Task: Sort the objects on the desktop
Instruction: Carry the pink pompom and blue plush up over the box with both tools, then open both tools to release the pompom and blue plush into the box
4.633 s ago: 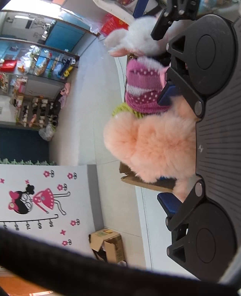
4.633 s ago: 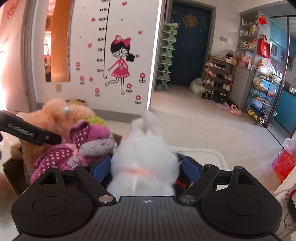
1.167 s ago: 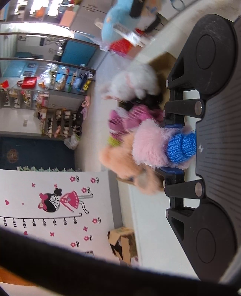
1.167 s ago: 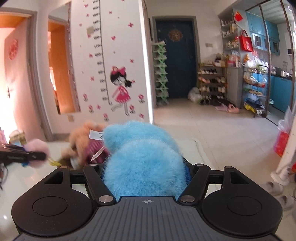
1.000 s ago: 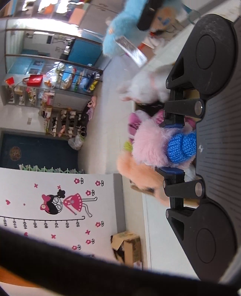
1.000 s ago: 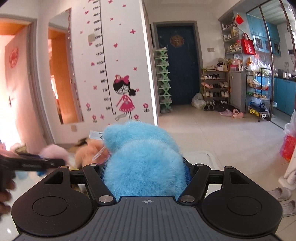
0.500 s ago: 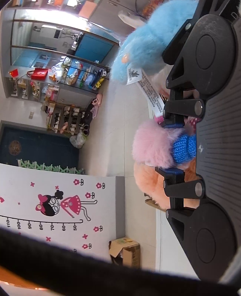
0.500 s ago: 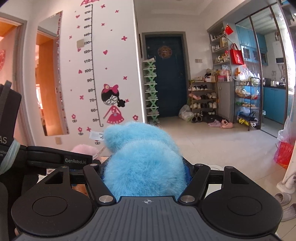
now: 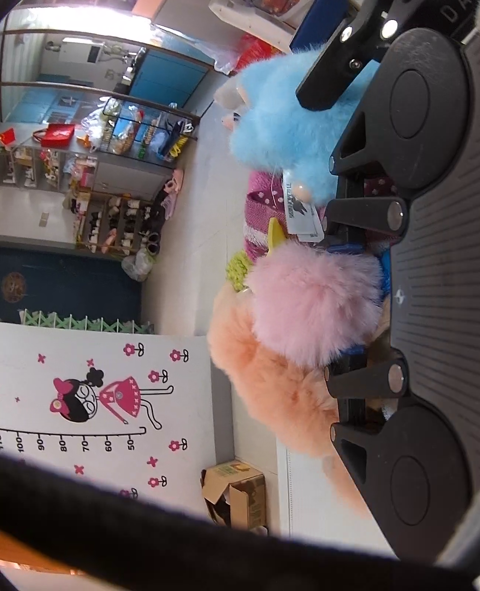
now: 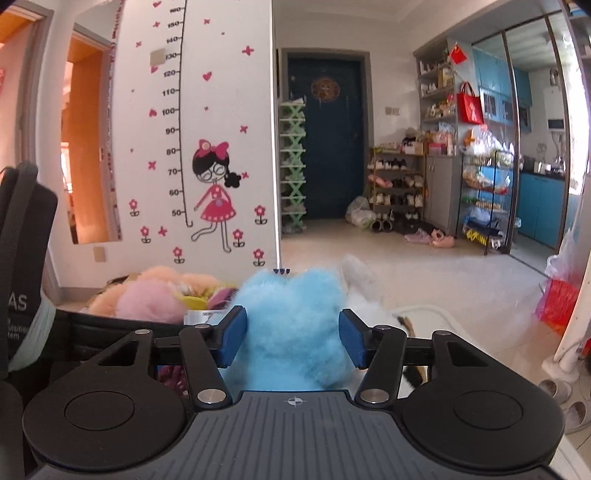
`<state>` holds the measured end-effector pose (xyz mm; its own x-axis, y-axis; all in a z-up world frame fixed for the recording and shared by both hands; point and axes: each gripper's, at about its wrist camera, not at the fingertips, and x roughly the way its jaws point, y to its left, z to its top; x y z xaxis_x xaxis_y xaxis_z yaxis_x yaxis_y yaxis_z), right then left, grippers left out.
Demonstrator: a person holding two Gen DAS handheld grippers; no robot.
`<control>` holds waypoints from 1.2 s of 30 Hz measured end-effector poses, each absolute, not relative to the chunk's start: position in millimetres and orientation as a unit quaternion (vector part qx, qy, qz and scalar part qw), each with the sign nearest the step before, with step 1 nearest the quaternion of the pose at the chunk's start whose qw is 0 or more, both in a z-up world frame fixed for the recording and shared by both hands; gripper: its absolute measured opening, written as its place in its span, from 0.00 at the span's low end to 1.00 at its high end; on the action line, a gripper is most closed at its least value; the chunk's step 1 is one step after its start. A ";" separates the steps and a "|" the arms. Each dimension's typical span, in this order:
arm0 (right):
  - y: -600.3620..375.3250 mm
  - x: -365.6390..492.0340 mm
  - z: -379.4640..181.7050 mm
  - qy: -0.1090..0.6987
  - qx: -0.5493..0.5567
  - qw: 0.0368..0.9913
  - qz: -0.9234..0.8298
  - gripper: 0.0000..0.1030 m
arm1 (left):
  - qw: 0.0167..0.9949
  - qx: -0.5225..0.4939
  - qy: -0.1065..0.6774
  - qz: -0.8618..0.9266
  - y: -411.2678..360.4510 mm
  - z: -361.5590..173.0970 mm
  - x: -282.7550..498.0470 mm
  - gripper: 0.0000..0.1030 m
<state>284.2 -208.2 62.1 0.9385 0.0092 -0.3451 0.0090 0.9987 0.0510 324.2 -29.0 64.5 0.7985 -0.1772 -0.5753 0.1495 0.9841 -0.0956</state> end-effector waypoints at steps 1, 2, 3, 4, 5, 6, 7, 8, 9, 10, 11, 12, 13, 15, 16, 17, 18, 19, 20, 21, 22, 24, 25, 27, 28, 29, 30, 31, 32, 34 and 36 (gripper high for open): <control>-208.7 284.4 60.4 0.175 0.030 0.984 0.003 0.61 | 0.948 -0.026 0.306 -0.088 -27.7 66.5 322.5 0.36; -206.7 283.4 59.7 0.174 0.027 0.984 0.002 0.61 | 0.947 -0.025 0.307 -0.087 -27.8 68.8 323.3 0.36; -205.6 282.8 60.1 0.174 0.023 0.984 0.003 0.61 | 0.948 -0.022 0.307 -0.087 -27.6 71.2 321.6 0.36; -204.7 281.7 59.7 0.173 0.025 0.985 0.004 0.61 | 0.948 -0.019 0.306 -0.088 -28.3 72.9 319.9 0.36; -205.2 281.0 60.0 0.174 0.028 0.984 0.004 0.61 | 0.948 -0.016 0.305 -0.087 -29.2 74.2 320.1 0.36; -205.2 280.4 59.8 0.175 0.027 0.984 0.005 0.61 | 0.948 -0.015 0.305 -0.087 -28.9 75.9 318.0 0.36; -205.3 279.9 59.5 0.175 0.028 0.984 0.006 0.61 | 0.948 -0.014 0.305 -0.086 -27.3 74.9 316.8 0.36; -206.1 279.5 59.3 0.175 0.030 0.984 0.006 0.61 | 0.949 -0.015 0.304 -0.086 -27.0 76.2 315.7 0.36; -206.9 278.4 59.6 0.174 0.032 0.984 0.006 0.61 | 0.949 -0.015 0.303 -0.086 -26.9 75.8 315.7 0.38; -207.2 277.7 60.0 0.174 0.034 0.984 0.006 0.61 | 0.949 -0.014 0.302 -0.086 -26.6 78.0 313.7 0.39; -206.6 278.0 60.3 0.176 0.033 0.984 0.007 0.61 | 0.949 -0.013 0.301 -0.086 -26.9 78.3 313.1 0.39; -206.4 278.3 60.2 0.175 0.034 0.984 0.007 0.61 | 0.949 -0.009 0.302 -0.085 -27.5 79.4 312.6 0.40; -208.0 280.7 61.2 0.177 0.035 0.984 0.008 0.62 | 0.950 -0.008 0.301 -0.085 -27.1 80.0 311.8 0.40; -208.7 280.6 62.1 0.176 0.037 0.984 0.010 0.62 | 0.949 -0.009 0.303 -0.084 -26.0 80.5 312.6 0.43; -208.6 280.4 62.7 0.177 0.037 0.984 0.011 0.62 | 0.949 -0.011 0.302 -0.084 -25.7 80.7 311.2 0.44; -208.4 280.4 63.3 0.176 0.036 0.984 0.012 0.62 | 0.950 -0.011 0.302 -0.084 -25.6 82.0 310.6 0.46; -207.6 280.2 63.5 0.177 0.035 0.983 0.014 0.62 | 0.950 -0.009 0.301 -0.083 -26.9 83.6 310.0 0.48; -207.2 279.5 63.9 0.177 0.033 0.984 0.014 0.62 | 0.951 -0.007 0.297 -0.083 -26.7 86.8 307.4 0.50; -207.3 278.1 64.7 0.175 0.034 0.984 0.015 0.62 | 0.952 -0.005 0.293 -0.082 -26.9 88.2 305.8 0.56; -207.1 276.8 65.8 0.175 0.036 0.984 0.017 0.62 | 0.953 -0.004 0.290 -0.082 -26.3 90.9 304.0 0.65; -206.6 275.8 66.7 0.173 0.035 0.984 0.018 0.62 | 0.954 -0.007 0.289 -0.083 -25.4 93.2 303.0 0.71; -204.0 274.5 69.1 0.168 0.033 0.985 0.018 0.62 | 0.955 -0.007 0.285 -0.082 -25.8 95.0 302.2 0.76; -203.8 274.1 69.7 0.168 0.034 0.985 0.019 0.61 | 0.955 -0.006 0.285 -0.083 -25.3 96.3 301.9 0.76; -204.0 274.4 69.6 0.169 0.036 0.985 0.020 0.61 | 0.954 -0.012 0.288 -0.086 -23.0 94.3 304.0 0.79; -204.3 274.8 68.8 0.171 0.037 0.984 0.021 0.61 | 0.953 -0.016 0.289 -0.087 -21.7 94.3 304.1 0.79; -204.6 274.8 68.1 0.172 0.037 0.984 0.022 0.61 | 0.953 -0.016 0.290 -0.086 -21.4 93.0 303.6 0.80; -203.7 274.5 68.1 0.172 0.037 0.984 0.021 0.61 | 0.953 -0.016 0.289 -0.087 -21.1 93.3 302.3 0.81; -203.8 274.5 68.5 0.172 0.037 0.984 0.021 0.61 | 0.953 -0.015 0.289 -0.088 -21.7 93.4 300.6 0.83; -204.3 273.4 69.2 0.171 0.037 0.984 0.022 0.61 | 0.953 -0.014 0.289 -0.088 -21.3 94.3 297.6 0.86; -205.0 269.0 72.9 0.170 0.036 0.984 0.025 0.63 | 0.952 -0.014 0.293 -0.086 -18.2 97.7 289.9 0.95; -206.1 259.1 79.8 0.172 0.033 0.984 0.029 0.70 | 0.950 -0.015 0.300 -0.083 -12.6 102.6 280.4 0.99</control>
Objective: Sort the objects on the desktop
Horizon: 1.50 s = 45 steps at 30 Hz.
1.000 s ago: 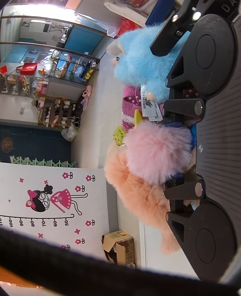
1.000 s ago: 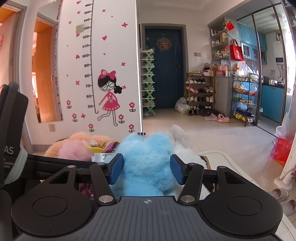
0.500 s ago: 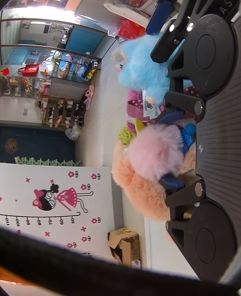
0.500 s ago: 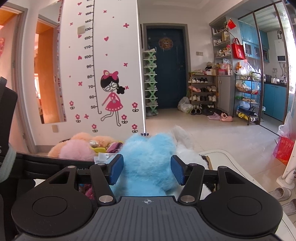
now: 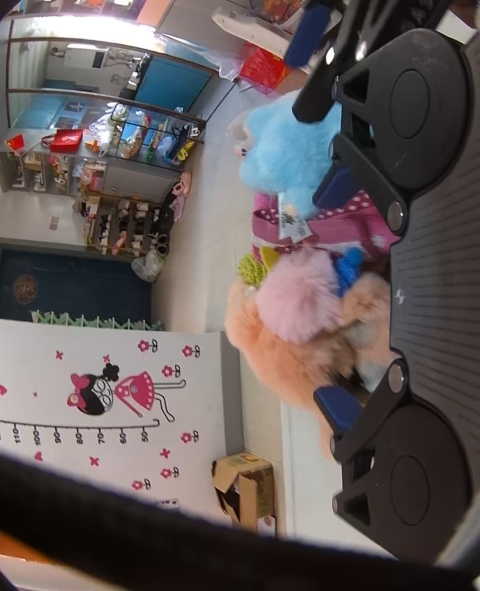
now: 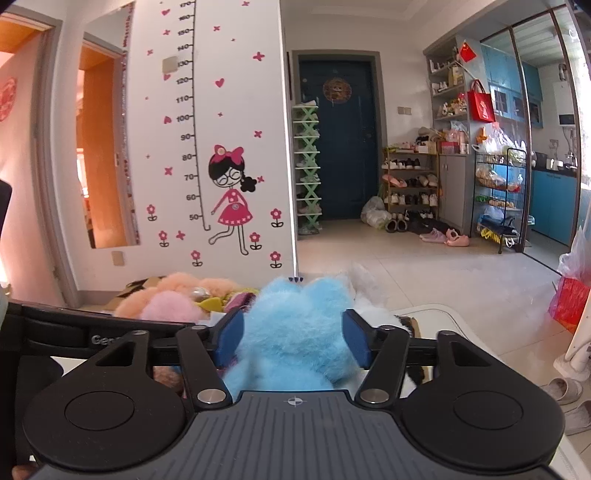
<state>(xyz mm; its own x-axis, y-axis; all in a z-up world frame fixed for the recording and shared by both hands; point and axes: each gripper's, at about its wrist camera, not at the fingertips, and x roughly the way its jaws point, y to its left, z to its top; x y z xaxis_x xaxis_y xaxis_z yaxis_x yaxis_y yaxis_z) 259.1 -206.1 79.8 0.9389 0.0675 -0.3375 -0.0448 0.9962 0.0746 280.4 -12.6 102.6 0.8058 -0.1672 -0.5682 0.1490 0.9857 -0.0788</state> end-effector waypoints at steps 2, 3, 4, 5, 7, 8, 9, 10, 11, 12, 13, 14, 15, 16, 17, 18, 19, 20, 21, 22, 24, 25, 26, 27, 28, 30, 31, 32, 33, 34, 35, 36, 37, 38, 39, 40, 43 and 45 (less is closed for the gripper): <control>-205.2 245.8 88.5 0.174 0.035 0.984 0.031 0.90 | 0.947 -0.016 0.310 -0.086 -8.8 107.7 268.0 0.99; -203.7 237.5 93.0 0.174 0.035 0.984 0.033 0.91 | 0.945 -0.012 0.314 -0.089 -8.4 109.6 263.0 0.99; -202.1 229.0 98.2 0.175 0.035 0.983 0.036 0.96 | 0.944 -0.005 0.317 -0.086 -9.2 112.9 255.1 0.99; -199.8 220.4 103.2 0.177 0.035 0.983 0.039 1.00 | 0.944 0.003 0.320 -0.079 -10.1 115.7 248.6 0.99; -193.1 203.3 113.5 0.183 0.020 0.982 0.039 1.00 | 0.944 0.013 0.322 -0.076 -11.0 121.1 235.2 0.99; -191.2 196.1 118.6 0.184 0.013 0.982 0.043 1.00 | 0.945 0.015 0.317 -0.076 -11.3 124.2 228.7 0.99; -189.5 188.2 123.7 0.181 0.007 0.983 0.044 1.00 | 0.947 0.015 0.313 -0.071 -10.7 126.4 221.9 0.99; -188.5 180.4 128.3 0.179 0.001 0.983 0.042 1.00 | 0.949 0.012 0.309 -0.068 -10.9 130.3 216.0 0.99; -188.6 173.0 132.5 0.179 -0.003 0.983 0.041 1.00 | 0.949 0.010 0.307 -0.070 -10.8 132.9 210.4 0.99; -189.8 166.9 137.0 0.181 -0.003 0.983 0.038 1.00 | 0.949 0.007 0.307 -0.070 -9.9 133.8 205.0 0.99; -191.5 159.8 139.7 0.182 -0.003 0.983 0.034 1.00 | 0.950 0.004 0.306 -0.064 -9.8 136.3 198.9 0.99; -193.7 153.7 142.3 0.183 -0.002 0.983 0.030 1.00 | 0.950 0.000 0.307 -0.058 -10.0 136.9 193.8 0.99; -196.7 148.5 145.0 0.185 0.002 0.982 0.027 1.00 | 0.950 -0.003 0.307 -0.052 -10.4 137.7 188.4 0.99; -200.7 142.7 147.4 0.189 0.011 0.982 0.027 1.00 | 0.950 -0.003 0.308 -0.050 -10.7 137.7 184.2 0.99; -203.6 137.8 148.6 0.190 0.017 0.981 0.028 1.00 | 0.949 -0.003 0.310 -0.050 -12.2 137.9 178.7 0.99; -205.2 134.2 149.8 0.193 0.019 0.981 0.027 1.00 | 0.948 -0.005 0.315 -0.048 -11.8 137.7 175.1 0.99; -206.9 129.9 150.3 0.198 0.019 0.980 0.023 1.00 | 0.947 -0.007 0.318 -0.046 -12.0 136.9 171.2 0.99; -208.2 126.3 150.7 0.202 0.020 0.979 0.021 1.00 | 0.947 -0.008 0.319 -0.045 -11.7 135.9 167.7 0.99; -209.3 122.5 150.8 0.204 0.021 0.978 0.021 1.00 | 0.946 -0.008 0.320 -0.043 -11.0 134.9 164.9 0.99; -210.4 117.6 150.7 0.205 0.022 0.978 0.023 1.00 | 0.947 -0.008 0.319 -0.042 -10.1 134.1 161.5 0.99; -210.9 110.7 150.2 0.208 0.021 0.978 0.021 1.00 | 0.947 -0.009 0.319 -0.039 -8.2 132.4 157.2 0.99; -211.1 106.9 150.2 0.208 0.021 0.978 0.022 1.00 | 0.947 -0.009 0.318 -0.038 -7.5 131.9 153.6 0.99; -210.8 103.2 150.2 0.207 0.021 0.978 0.022 1.00 | 0.948 -0.008 0.317 -0.035 -7.4 131.3 150.5 0.99; -210.5 100.4 150.1 0.208 0.021 0.978 0.023 1.00 | 0.947 -0.007 0.318 -0.030 -6.9 130.6 149.6 0.99; -210.2 96.2 149.7 0.207 0.021 0.978 0.024 1.00 | 0.948 -0.006 0.318 -0.030 -6.8 131.0 146.8 0.99; -209.7 91.4 150.4 0.205 0.021 0.978 0.023 1.00 | 0.946 -0.014 0.322 -0.033 -4.2 130.3 146.0 0.99; -209.1 88.7 150.3 0.207 0.022 0.978 0.025 1.00 | 0.944 -0.018 0.327 -0.037 -3.8 129.8 145.6 0.99; -207.8 87.3 151.4 0.207 0.021 0.978 0.025 1.00 | 0.943 -0.021 0.330 -0.043 -4.1 129.2 144.0 0.99; -207.3 86.1 152.0 0.207 0.020 0.978 0.025 1.00 | 0.942 -0.024 0.331 -0.047 -3.8 128.7 142.9 0.99; -206.1 84.9 152.2 0.208 0.016 0.978 0.025 1.00 | 0.942 -0.024 0.331 -0.048 -4.4 129.0 141.7 0.99; -204.8 83.9 152.7 0.207 0.012 0.978 0.024 1.00 | 0.943 -0.024 0.329 -0.051 -6.0 130.2 139.7 0.99; -204.6 82.2 153.2 0.206 0.009 0.978 0.023 1.00 | 0.943 -0.022 0.327 -0.053 -7.7 131.1 138.2 0.99; -204.1 80.8 153.7 0.205 0.007 0.979 0.022 1.00 | 0.944 -0.020 0.325 -0.054 -8.1 131.7 136.4 0.99; -204.3 80.5 154.3 0.205 0.007 0.979 0.020 1.00 | 0.945 -0.017 0.323 -0.055 -9.6 131.7 134.3 0.99; -205.4 80.4 154.7 0.205 0.009 0.979 0.019 1.00 | 0.945 -0.016 0.321 -0.057 -10.7 133.0 133.7 0.99; -206.5 79.3 155.0 0.204 0.012 0.979 0.019 1.00 | 0.946 -0.016 0.319 -0.058 -12.1 133.1 130.8 0.99; -208.1 77.3 155.9 0.204 0.012 0.979 0.016 1.00 | 0.946 -0.018 0.317 -0.061 -13.8 135.5 127.6 0.99; -208.6 75.8 155.8 0.204 0.010 0.979 0.015 1.00 | 0.947 -0.015 0.316 -0.058 -14.5 136.0 127.0 0.99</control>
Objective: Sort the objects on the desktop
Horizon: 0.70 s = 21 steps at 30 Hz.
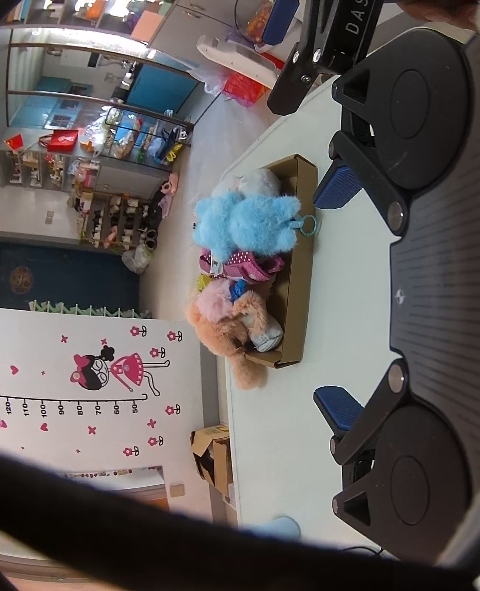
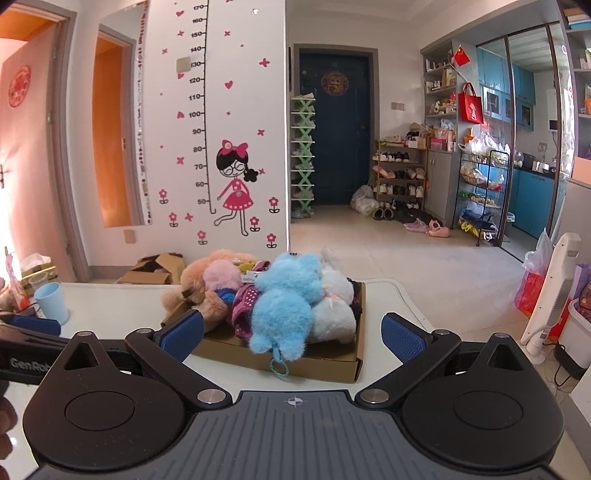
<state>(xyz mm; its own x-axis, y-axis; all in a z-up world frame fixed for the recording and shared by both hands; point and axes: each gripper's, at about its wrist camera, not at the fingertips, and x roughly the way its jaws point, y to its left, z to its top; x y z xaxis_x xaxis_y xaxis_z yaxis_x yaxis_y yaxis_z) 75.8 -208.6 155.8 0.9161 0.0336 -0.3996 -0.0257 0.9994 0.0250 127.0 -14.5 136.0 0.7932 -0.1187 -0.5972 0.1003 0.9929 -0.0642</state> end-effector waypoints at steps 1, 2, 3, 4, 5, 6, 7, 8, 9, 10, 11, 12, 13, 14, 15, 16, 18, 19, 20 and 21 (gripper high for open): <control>-208.5 75.3 155.6 0.204 0.009 0.979 0.015 1.00 | 0.947 -0.013 0.317 -0.057 -14.9 135.4 126.6 0.99; -208.5 75.2 155.3 0.205 0.009 0.979 0.015 1.00 | 0.947 -0.012 0.318 -0.056 -15.0 134.6 126.1 0.99; -208.4 75.2 154.7 0.206 0.010 0.978 0.015 1.00 | 0.946 -0.011 0.318 -0.056 -15.3 133.8 126.1 0.99; -208.9 74.6 153.8 0.207 0.011 0.978 0.016 1.00 | 0.946 -0.009 0.319 -0.055 -15.7 133.2 126.0 0.99; -208.6 74.2 153.1 0.208 0.010 0.978 0.016 1.00 | 0.946 -0.008 0.319 -0.054 -15.6 132.5 125.9 0.99; -208.1 74.0 153.0 0.209 0.009 0.978 0.016 1.00 | 0.946 -0.006 0.318 -0.053 -15.4 132.0 126.0 0.99; -206.9 73.8 152.5 0.209 0.008 0.978 0.017 1.00 | 0.947 -0.005 0.318 -0.052 -14.9 132.0 126.1 0.99; -205.8 74.1 152.0 0.211 0.006 0.977 0.017 1.00 | 0.947 -0.004 0.317 -0.051 -14.2 131.9 126.5 0.99; -205.6 73.9 151.9 0.211 0.005 0.977 0.017 1.00 | 0.947 -0.005 0.317 -0.051 -13.2 131.9 126.8 0.99; -205.0 73.7 151.9 0.211 0.003 0.977 0.018 1.00 | 0.947 -0.007 0.317 -0.052 -12.3 131.7 126.7 0.99; -204.6 73.7 151.7 0.212 0.003 0.977 0.018 1.00 | 0.947 -0.008 0.318 -0.054 -11.3 131.9 127.1 0.99; -204.7 73.4 151.6 0.212 0.002 0.977 0.018 1.00 | 0.946 -0.010 0.318 -0.055 -10.4 132.1 127.7 0.99; -204.6 73.5 151.7 0.211 0.003 0.977 0.018 1.00 | 0.946 -0.011 0.320 -0.055 -9.5 132.1 128.4 0.99; -204.4 73.5 151.1 0.212 0.003 0.977 0.017 1.00 | 0.946 -0.015 0.320 -0.056 -8.5 132.2 128.6 0.99; -204.8 73.0 150.1 0.213 0.003 0.977 0.017 1.00 | 0.946 -0.017 0.320 -0.057 -7.6 132.4 128.5 0.99; -205.2 72.8 149.8 0.213 0.004 0.977 0.017 1.00 | 0.946 -0.018 0.320 -0.058 -7.1 132.5 128.4 0.99; -205.3 73.4 149.7 0.212 0.003 0.977 0.017 1.00 | 0.945 -0.015 0.320 -0.059 -8.2 132.8 128.1 0.99; -205.2 73.4 149.4 0.213 0.003 0.977 0.017 1.00 | 0.946 -0.013 0.319 -0.058 -8.9 132.8 127.6 0.99; -205.1 73.6 149.2 0.214 0.003 0.977 0.018 1.00 | 0.946 -0.011 0.318 -0.058 -9.5 133.1 126.9 0.99; -205.0 73.6 149.0 0.214 0.002 0.977 0.018 1.00 | 0.947 -0.011 0.316 -0.059 -9.6 133.3 126.2 0.99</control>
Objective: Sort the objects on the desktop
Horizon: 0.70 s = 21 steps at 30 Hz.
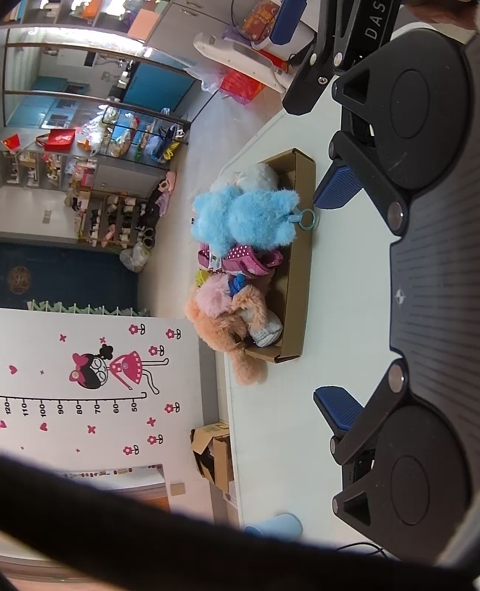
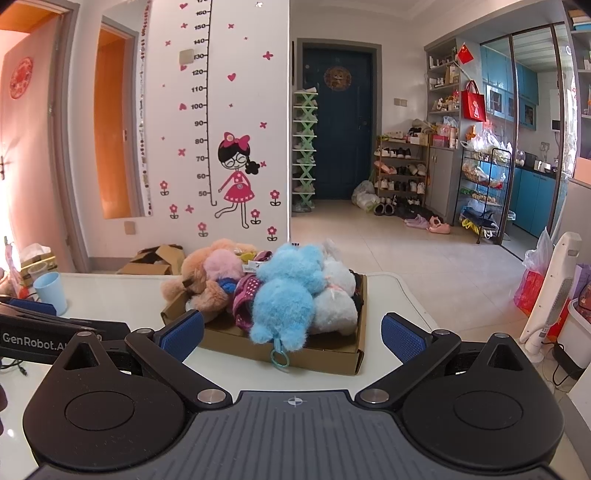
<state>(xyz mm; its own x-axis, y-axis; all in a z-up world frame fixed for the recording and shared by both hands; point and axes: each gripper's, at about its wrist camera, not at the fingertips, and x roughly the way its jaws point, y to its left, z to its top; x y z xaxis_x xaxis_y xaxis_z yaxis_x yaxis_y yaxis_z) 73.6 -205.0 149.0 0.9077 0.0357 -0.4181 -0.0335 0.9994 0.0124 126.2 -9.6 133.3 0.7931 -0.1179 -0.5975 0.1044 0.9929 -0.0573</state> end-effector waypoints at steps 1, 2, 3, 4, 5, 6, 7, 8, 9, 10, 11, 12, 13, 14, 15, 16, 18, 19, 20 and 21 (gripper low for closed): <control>-204.8 74.0 148.4 0.214 0.003 0.977 0.018 1.00 | 0.947 -0.011 0.315 -0.059 -9.8 133.4 125.6 0.99; -205.1 74.2 147.6 0.215 0.004 0.976 0.019 1.00 | 0.947 -0.011 0.317 -0.058 -9.5 133.6 125.8 0.99; -205.3 74.1 146.1 0.216 0.005 0.976 0.019 1.00 | 0.946 -0.011 0.318 -0.057 -9.4 133.4 126.1 0.99; -205.9 74.4 144.7 0.218 0.006 0.976 0.020 1.00 | 0.946 -0.011 0.319 -0.056 -9.5 133.5 126.2 0.99; -206.4 74.3 143.9 0.218 0.006 0.976 0.020 1.00 | 0.945 -0.011 0.322 -0.056 -9.4 133.6 127.0 0.99; -206.4 74.1 143.1 0.219 0.005 0.976 0.020 1.00 | 0.944 -0.009 0.324 -0.056 -9.6 133.4 127.6 0.99; -206.5 74.0 142.6 0.219 0.005 0.975 0.020 1.00 | 0.945 -0.006 0.323 -0.054 -10.6 133.3 127.0 0.99; -206.9 73.9 142.1 0.220 0.005 0.975 0.020 1.00 | 0.945 -0.002 0.322 -0.052 -11.3 133.4 127.1 0.99; -207.4 73.8 141.8 0.219 0.005 0.975 0.020 1.00 | 0.946 0.000 0.321 -0.050 -12.0 133.6 127.0 0.99; -207.4 73.9 141.5 0.220 0.006 0.975 0.020 1.00 | 0.946 0.001 0.321 -0.050 -13.0 134.2 126.7 0.99; -207.8 74.4 141.4 0.221 0.007 0.975 0.019 1.00 | 0.946 0.002 0.319 -0.051 -14.1 135.1 126.0 0.99; -208.3 74.6 141.2 0.222 0.008 0.975 0.018 1.00 | 0.947 0.004 0.316 -0.050 -14.9 136.3 125.4 0.98; -209.0 74.5 140.8 0.221 0.009 0.975 0.018 1.00 | 0.948 0.005 0.314 -0.050 -15.6 137.3 125.1 0.98; -209.9 74.2 141.1 0.221 0.011 0.975 0.018 1.00 | 0.948 0.005 0.315 -0.051 -15.4 137.9 126.2 0.98; -210.6 73.9 141.2 0.221 0.012 0.975 0.017 1.00 | 0.947 0.004 0.317 -0.054 -15.2 138.6 126.6 0.99; -211.9 74.3 141.3 0.221 0.013 0.975 0.017 1.00 | 0.946 0.002 0.318 -0.057 -14.9 139.0 126.8 0.99; -212.9 74.1 141.1 0.221 0.013 0.975 0.014 1.00 | 0.946 -0.001 0.319 -0.060 -14.8 139.3 127.4 0.99; -213.7 74.8 141.4 0.221 0.013 0.975 0.014 1.00 | 0.946 0.000 0.320 -0.059 -15.5 139.4 127.4 0.99; -213.4 75.0 141.4 0.222 0.012 0.975 0.013 1.00 | 0.946 0.001 0.319 -0.057 -16.4 139.2 127.7 0.99; -212.9 75.4 141.5 0.222 0.012 0.975 0.013 1.00 | 0.946 0.001 0.318 -0.054 -17.2 139.0 127.9 0.98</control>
<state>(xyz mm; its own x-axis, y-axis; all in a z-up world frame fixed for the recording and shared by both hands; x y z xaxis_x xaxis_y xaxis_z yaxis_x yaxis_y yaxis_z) 75.4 -212.9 141.5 0.9010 0.0304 -0.4328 -0.0198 0.9994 0.0288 127.9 -17.2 139.0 0.7916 -0.1010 -0.6026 0.1025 0.9942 -0.0320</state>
